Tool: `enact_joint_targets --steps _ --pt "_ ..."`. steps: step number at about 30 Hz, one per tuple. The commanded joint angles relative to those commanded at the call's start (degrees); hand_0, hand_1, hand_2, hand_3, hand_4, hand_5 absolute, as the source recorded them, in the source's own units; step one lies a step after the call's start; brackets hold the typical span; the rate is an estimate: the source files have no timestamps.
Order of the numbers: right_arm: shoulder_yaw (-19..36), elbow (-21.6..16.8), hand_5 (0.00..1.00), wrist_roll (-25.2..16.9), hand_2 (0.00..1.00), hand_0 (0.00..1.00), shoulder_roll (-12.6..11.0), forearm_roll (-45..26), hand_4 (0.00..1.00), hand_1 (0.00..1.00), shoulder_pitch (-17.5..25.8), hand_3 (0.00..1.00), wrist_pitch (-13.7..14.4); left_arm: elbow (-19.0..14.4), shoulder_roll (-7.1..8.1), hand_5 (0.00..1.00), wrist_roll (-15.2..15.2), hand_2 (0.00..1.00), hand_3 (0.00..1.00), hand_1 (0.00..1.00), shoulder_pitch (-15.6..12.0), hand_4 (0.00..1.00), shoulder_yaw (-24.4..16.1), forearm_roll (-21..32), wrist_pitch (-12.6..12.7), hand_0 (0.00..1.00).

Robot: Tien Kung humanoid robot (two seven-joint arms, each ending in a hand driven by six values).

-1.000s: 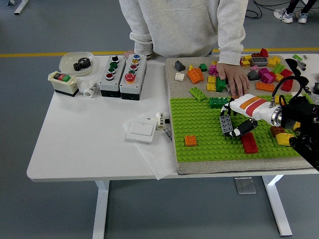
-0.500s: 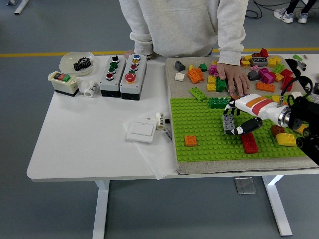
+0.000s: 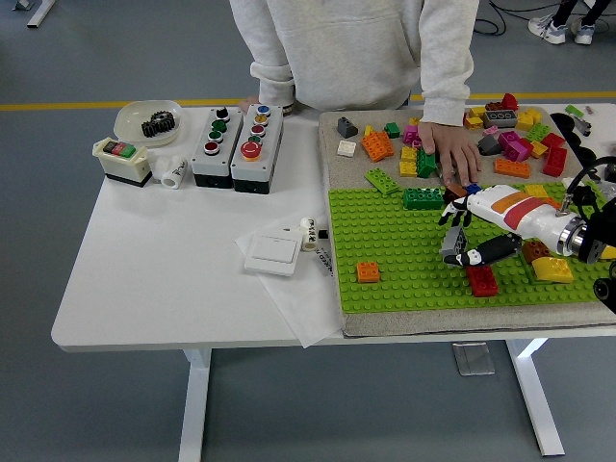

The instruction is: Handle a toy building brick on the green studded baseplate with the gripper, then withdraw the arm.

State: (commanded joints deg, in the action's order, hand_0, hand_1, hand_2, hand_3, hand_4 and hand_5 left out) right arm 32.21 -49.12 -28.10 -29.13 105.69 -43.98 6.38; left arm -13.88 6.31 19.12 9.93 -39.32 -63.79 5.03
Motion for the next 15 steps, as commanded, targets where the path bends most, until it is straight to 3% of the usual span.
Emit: enact_joint_targets --steps 6,15 --pt "0.0 -0.6 0.517 -0.9 0.568 0.687 -0.8 0.9 0.827 0.545 1.6 0.544 1.1 0.0 -0.11 0.602 -0.1 0.745 0.599 0.739 0.0 0.667 0.1 0.1 0.0 0.737" --pt "1.7 -2.8 0.516 -1.5 0.571 0.691 -0.9 -1.2 0.828 0.548 2.4 0.547 0.6 0.0 -0.17 0.603 -0.2 0.745 0.599 0.738 0.0 0.666 0.2 0.0 -0.2 0.735"
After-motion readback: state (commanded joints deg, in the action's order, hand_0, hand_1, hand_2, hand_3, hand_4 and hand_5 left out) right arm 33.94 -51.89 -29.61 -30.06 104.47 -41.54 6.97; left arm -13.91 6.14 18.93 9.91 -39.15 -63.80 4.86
